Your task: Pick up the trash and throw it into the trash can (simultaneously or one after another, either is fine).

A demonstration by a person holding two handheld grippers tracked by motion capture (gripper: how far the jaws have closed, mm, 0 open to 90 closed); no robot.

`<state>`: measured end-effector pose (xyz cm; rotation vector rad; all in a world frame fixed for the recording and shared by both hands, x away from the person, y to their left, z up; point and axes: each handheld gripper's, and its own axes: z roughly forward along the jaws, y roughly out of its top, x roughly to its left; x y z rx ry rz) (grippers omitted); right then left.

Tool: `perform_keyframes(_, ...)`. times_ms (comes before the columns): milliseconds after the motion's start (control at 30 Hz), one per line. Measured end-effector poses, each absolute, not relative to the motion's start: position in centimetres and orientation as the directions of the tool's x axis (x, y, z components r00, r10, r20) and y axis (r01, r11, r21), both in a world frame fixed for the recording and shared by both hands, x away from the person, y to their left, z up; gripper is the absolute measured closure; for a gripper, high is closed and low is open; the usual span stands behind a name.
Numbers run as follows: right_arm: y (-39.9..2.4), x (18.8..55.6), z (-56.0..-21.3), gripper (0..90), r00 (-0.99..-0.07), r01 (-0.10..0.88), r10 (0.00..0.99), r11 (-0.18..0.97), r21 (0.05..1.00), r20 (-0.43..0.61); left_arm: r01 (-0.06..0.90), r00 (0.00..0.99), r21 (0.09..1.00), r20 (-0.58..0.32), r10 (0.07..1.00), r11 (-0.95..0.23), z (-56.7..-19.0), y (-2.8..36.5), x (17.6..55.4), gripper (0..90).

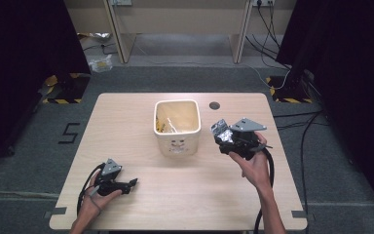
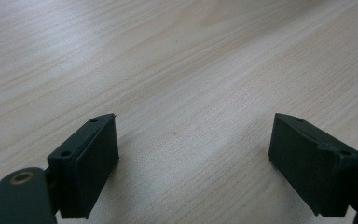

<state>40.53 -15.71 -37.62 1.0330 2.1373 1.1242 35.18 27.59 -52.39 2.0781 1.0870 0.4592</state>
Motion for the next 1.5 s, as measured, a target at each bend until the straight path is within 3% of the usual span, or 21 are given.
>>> perform_keyframes(733,-11.8,43.1,-33.8,34.4,-0.632,0.332,0.766,0.403,0.853,-0.116,0.553,0.578,0.745,-0.021,0.816,-0.373,-52.4,27.6,35.2,14.6)
perform_keyframes(1500,-6.2,47.4,-34.5,34.3,-0.683,0.364,0.725,0.443,0.819,-0.089,0.554,0.579,0.745,-0.022,0.815,-0.372,-52.4,27.6,35.2,14.7)
